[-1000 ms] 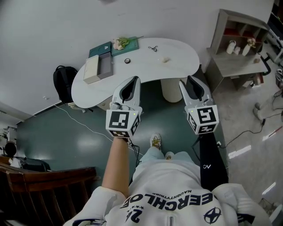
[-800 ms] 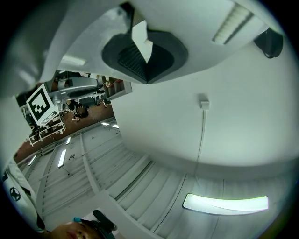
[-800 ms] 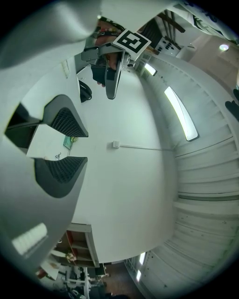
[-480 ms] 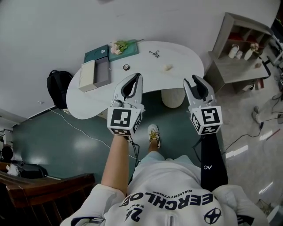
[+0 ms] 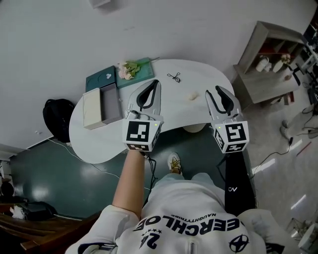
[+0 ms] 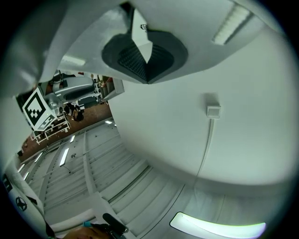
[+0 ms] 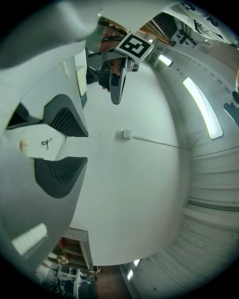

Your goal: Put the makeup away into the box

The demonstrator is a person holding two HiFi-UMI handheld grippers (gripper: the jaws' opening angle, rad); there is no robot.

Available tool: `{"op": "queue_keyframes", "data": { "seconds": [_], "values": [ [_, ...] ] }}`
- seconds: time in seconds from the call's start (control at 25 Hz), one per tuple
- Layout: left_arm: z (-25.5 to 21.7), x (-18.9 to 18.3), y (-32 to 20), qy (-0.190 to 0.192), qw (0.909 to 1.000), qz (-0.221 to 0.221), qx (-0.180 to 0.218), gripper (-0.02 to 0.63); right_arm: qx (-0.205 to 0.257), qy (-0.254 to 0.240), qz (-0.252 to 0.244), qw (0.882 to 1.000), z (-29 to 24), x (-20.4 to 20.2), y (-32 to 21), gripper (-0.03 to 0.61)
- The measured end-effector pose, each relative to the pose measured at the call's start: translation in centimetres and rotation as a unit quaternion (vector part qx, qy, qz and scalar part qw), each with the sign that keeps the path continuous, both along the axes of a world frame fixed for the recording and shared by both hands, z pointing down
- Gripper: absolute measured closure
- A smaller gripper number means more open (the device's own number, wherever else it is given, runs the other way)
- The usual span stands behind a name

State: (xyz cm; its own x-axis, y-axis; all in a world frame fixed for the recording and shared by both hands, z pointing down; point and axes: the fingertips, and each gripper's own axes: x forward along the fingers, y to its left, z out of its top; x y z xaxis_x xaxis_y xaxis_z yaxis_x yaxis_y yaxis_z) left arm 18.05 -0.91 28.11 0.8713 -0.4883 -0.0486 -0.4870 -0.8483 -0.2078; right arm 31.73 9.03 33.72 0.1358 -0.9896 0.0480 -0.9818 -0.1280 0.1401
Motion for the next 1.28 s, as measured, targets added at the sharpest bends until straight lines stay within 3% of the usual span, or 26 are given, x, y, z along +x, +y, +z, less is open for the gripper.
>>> {"op": "queue_keyframes", "data": {
  "seconds": [0.4,0.88,1.28],
  "values": [
    [0.6,1.9,-8.8,-0.003,0.9999,0.016,-0.005,0.612,-0.012,0.007,0.009,1.0,0.5,1.1,-8.6,0.414],
    [2.6,3.9,-13.5,0.0,0.9995,0.016,-0.027,0.612,-0.044,0.014,0.009,0.999,2.4,2.8,-12.2,0.413],
    [2.4,5.2,-16.3,0.007,0.9992,-0.022,-0.031,0.612,-0.04,-0.005,-0.048,0.998,3.1,4.7,-17.8,0.413]
  ]
}}
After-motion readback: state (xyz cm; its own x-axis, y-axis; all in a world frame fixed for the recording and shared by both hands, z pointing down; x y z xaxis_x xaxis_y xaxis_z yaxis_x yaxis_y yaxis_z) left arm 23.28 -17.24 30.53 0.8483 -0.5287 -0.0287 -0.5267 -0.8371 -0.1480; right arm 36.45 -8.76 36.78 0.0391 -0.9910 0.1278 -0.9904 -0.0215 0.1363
